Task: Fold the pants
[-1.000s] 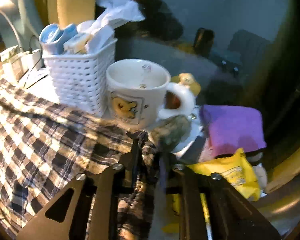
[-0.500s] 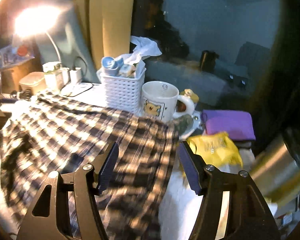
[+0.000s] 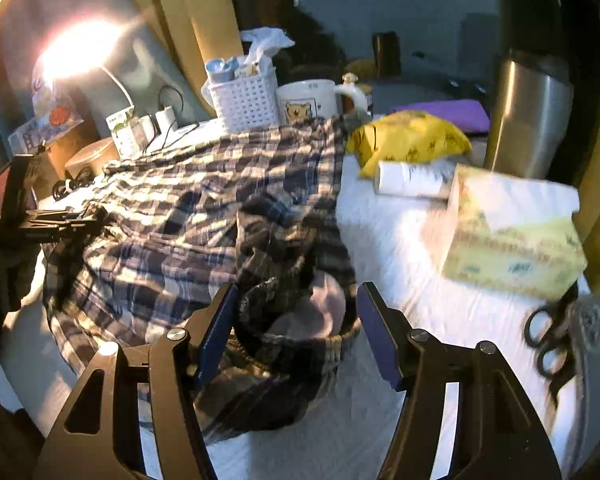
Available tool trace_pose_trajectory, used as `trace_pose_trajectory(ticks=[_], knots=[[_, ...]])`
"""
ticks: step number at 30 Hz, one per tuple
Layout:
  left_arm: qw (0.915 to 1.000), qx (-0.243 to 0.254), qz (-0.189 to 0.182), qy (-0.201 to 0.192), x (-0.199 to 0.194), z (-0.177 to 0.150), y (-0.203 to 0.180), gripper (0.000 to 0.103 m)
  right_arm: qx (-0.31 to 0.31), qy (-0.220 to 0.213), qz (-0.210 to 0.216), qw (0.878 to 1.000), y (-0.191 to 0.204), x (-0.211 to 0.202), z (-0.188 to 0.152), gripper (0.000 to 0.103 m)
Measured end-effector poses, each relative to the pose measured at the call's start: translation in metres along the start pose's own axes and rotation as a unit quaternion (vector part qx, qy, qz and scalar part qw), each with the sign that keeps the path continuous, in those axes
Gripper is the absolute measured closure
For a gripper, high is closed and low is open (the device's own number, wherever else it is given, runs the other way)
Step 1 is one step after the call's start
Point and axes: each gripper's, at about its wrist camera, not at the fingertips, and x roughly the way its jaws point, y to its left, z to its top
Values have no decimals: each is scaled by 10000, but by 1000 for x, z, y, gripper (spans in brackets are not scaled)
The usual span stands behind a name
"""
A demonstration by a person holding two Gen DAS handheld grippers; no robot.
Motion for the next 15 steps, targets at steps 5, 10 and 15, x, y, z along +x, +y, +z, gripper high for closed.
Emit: trace_pose_trajectory(ticks=[5, 10, 15], knots=[[9987, -220, 165, -435, -31, -15, 0, 87, -164, 27, -1, 9999, 7, -3, -6, 50], [9932, -591, 473, -887, -77, -48, 2, 88, -452, -208, -63, 9987, 19, -22, -14, 50], [9871, -1022, 605, -1070, -104, -85, 9, 88, -1062, 11, -214, 9941, 39, -10, -23, 60]])
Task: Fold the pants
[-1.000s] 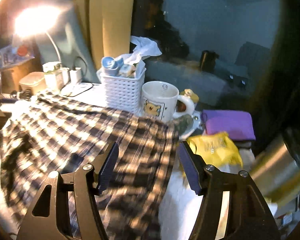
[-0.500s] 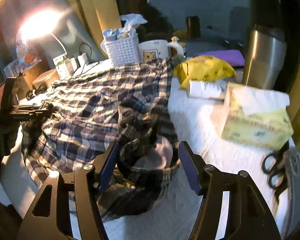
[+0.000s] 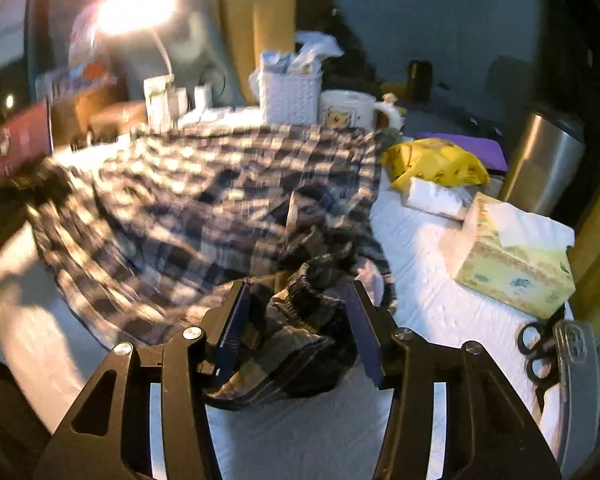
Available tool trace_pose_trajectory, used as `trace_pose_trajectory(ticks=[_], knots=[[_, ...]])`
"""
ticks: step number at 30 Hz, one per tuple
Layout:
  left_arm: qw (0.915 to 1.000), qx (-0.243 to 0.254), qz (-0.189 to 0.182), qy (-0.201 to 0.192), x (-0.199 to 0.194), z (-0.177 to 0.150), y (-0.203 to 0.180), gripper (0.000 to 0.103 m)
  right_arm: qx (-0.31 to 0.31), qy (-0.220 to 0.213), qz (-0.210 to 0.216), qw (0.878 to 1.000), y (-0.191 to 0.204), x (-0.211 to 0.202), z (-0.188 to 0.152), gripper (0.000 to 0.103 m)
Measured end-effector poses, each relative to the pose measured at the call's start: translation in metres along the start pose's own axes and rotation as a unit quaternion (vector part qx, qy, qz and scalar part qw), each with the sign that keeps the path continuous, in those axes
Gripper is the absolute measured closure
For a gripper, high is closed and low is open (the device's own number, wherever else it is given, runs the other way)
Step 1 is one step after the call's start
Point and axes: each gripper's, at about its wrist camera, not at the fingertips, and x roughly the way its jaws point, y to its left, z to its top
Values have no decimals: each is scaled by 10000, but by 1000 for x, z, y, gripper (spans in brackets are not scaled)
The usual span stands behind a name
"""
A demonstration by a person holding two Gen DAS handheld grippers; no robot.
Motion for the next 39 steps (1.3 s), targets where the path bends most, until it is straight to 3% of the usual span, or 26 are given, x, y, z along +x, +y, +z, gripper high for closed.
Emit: trace_pose_trajectory(ticks=[1, 2, 7, 16, 20, 23, 26, 27, 29, 30, 31, 32, 39], knots=[[10000, -76, 18, -14, -5, -6, 3, 88, -48, 73, -71, 9999, 1, 6, -1, 86], [9999, -147, 59, -40, -9, -11, 5, 88, -38, 243, -114, 9996, -1, 12, -2, 90], [9986, -498, 25, -176, -34, -25, 18, 88, 82, -122, -260, 9996, -6, -6, 11, 92], [9985, -381, 40, -393, -85, -32, 10, 88, 124, -712, -557, 9958, -13, -64, 44, 93], [9989, -355, 198, -221, -80, -39, 17, 88, 82, -657, -544, 9963, -9, -61, 42, 93], [9986, -376, 370, 81, -60, -46, 24, 86, 201, -361, -552, 9976, -14, -40, 31, 92], [9968, -445, 577, 319, -41, -53, 31, 74, 350, -152, -569, 9977, -18, -27, 18, 92], [9962, -475, 614, 393, -34, -56, 34, 61, 405, -98, -556, 9976, -20, -25, 14, 92], [9955, -534, 659, 428, -27, -57, 37, 49, 489, -26, -576, 9971, -24, -24, 8, 86], [9952, -559, 665, 450, -23, -57, 38, 39, 510, -12, -593, 9969, -25, -23, 5, 78], [9952, -564, 640, 490, -20, -57, 38, 35, 542, -2, -631, 9965, -26, -24, 3, 68], [9956, -521, 591, 511, -17, -56, 37, 31, 574, 2, -654, 9962, -28, -25, 1, 64], [9945, -38, 742, 741, 1, -54, 15, 30, 645, 26, -667, 9957, -35, -26, -12, 55]])
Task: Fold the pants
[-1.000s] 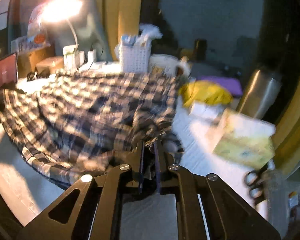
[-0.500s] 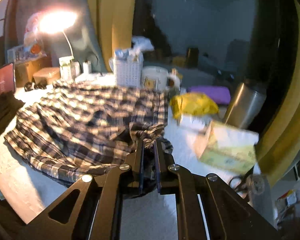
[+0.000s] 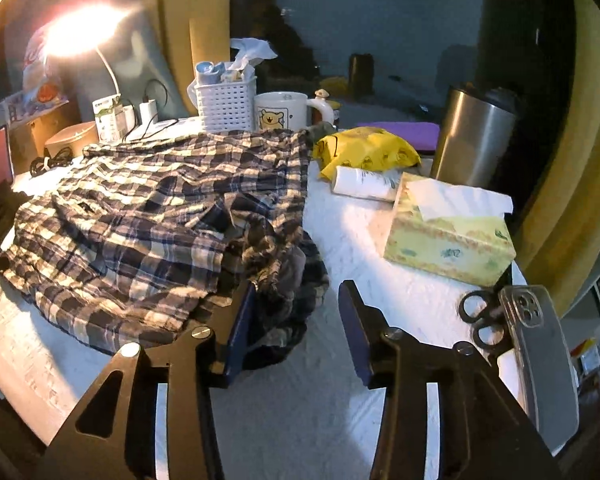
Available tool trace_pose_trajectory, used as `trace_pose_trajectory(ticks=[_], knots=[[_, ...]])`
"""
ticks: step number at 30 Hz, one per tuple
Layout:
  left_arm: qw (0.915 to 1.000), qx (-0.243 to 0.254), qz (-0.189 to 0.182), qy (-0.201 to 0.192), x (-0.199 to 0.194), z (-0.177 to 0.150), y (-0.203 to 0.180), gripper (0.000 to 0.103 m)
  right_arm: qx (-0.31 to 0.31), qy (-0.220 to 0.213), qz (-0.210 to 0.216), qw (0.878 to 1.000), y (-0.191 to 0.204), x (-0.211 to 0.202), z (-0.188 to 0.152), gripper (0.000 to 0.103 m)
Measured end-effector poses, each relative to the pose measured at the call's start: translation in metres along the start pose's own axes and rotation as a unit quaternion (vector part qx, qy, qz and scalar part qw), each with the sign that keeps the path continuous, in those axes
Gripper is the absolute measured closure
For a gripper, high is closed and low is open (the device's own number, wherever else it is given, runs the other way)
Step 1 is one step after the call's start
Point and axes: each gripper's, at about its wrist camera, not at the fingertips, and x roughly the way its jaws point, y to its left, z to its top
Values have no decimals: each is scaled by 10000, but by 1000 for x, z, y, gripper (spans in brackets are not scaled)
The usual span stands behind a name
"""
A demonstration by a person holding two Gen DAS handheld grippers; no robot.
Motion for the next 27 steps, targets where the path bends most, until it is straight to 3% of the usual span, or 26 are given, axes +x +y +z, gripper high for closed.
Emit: trace_pose_trajectory(ticks=[3, 4, 5, 7, 8, 11, 17, 18, 19, 21, 23, 27], knots=[[9990, 374, -237, 29, 1, -2, -10, 33, -116, 57, 36, 9999, 1, 1, -8, 53], [9984, 488, -284, 22, 1, -4, -14, 42, -232, 74, 41, 9997, 3, 0, -12, 53], [9981, 576, -238, 17, 0, -5, -17, 67, -355, 65, 19, 9993, 6, -1, -16, 52], [9983, 499, -297, 50, -2, -4, -15, 79, -643, 19, -2, 9979, 13, -4, -24, 52], [9982, 442, -391, 97, -2, -4, -13, 92, -725, 29, 57, 9974, 15, -5, -28, 51], [9977, 440, -514, 85, -12, -8, -15, 95, -652, 130, 338, 9972, 15, -1, -33, 34], [9942, 323, -997, -254, -65, -3, -18, 96, -457, 305, 690, 9961, 19, 16, -24, 33], [9936, 299, -1046, -304, -74, -1, -18, 96, -437, 328, 739, 9958, 21, 18, -21, 38], [9927, 272, -1125, -348, -86, 0, -19, 96, -451, 334, 750, 9956, 22, 18, -19, 59], [9906, 283, -1251, -477, -111, 2, -23, 96, -518, 345, 765, 9951, 28, 18, -15, 87], [9899, 356, -1264, -534, -128, -1, -29, 96, -565, 258, 804, 9948, 30, 10, -11, 94], [9906, 267, -1297, -349, -137, -14, -29, 96, -605, 31, 759, 9953, 30, -10, -6, 97]])
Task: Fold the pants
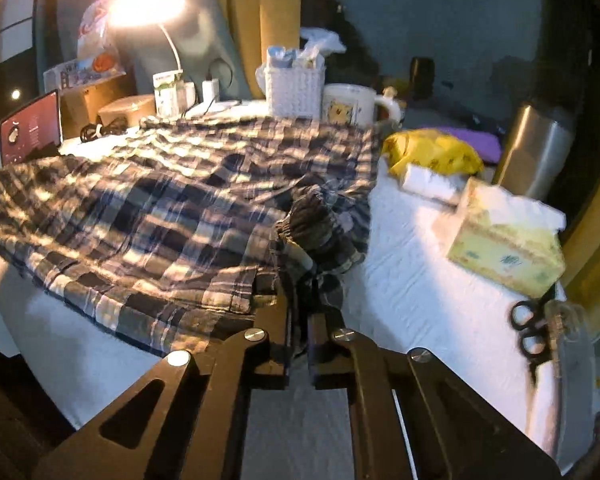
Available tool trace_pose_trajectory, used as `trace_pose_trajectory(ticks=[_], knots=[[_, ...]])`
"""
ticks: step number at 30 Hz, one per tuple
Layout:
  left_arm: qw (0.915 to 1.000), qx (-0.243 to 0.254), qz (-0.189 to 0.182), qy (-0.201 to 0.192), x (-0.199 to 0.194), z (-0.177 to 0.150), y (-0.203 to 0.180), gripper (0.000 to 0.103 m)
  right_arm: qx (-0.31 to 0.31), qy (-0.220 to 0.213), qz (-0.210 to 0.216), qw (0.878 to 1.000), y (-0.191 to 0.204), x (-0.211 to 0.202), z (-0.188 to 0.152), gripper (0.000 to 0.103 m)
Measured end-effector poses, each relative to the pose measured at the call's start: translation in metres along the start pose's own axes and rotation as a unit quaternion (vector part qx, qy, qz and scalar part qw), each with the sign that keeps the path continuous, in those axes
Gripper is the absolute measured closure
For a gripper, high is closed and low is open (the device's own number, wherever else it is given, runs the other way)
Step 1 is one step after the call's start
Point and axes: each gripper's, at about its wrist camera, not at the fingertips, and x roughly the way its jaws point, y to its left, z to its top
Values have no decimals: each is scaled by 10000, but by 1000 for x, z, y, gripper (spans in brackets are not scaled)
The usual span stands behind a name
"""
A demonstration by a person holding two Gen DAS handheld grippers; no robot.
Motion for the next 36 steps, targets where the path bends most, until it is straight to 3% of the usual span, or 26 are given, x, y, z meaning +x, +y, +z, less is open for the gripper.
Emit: trace_pose_trajectory(ticks=[4, 10, 13, 17, 18, 20, 22, 24, 27, 30, 36], knots=[[9982, -281, 60, 536, 20, -29, 9, 96, -42, -29, -78, 10000, -6, -17, -3, 97], [9908, -403, 71, 1291, 51, -64, 13, 96, -88, 305, -123, 9994, -5, -14, -24, 97], [9891, -457, 91, 1400, 54, -71, 19, 94, 2, 540, -189, 9984, -6, 1, -39, 97], [9862, -415, 48, 1599, 46, -68, 29, 89, 177, 533, -201, 9982, -9, 3, -44, 97], [9862, -396, 89, 1603, 42, -67, 33, 88, 221, 533, -190, 9982, -10, 3, -44, 96], [9879, -442, 293, 1455, 26, -65, 44, 85, 284, 555, -173, 9979, -14, 2, -43, 86], [9895, -616, 514, 1198, 9, -59, 63, 81, 266, 604, -370, 9971, -18, 0, -43, 59], [9897, -901, 657, 897, -4, -50, 79, 69, 329, 642, -457, 9964, -23, -5, -44, 52], [9907, -1003, 739, 551, -5, -39, 87, 56, 432, 473, -470, 9968, -29, -16, -41, 47], [9922, -933, 610, 552, 17, -31, 80, 45, 442, 284, -486, 9974, -28, -25, -36, 47], [9963, -542, 425, 515, 59, -23, 48, 39, 290, 212, -379, 9986, -12, -23, -29, 47]])
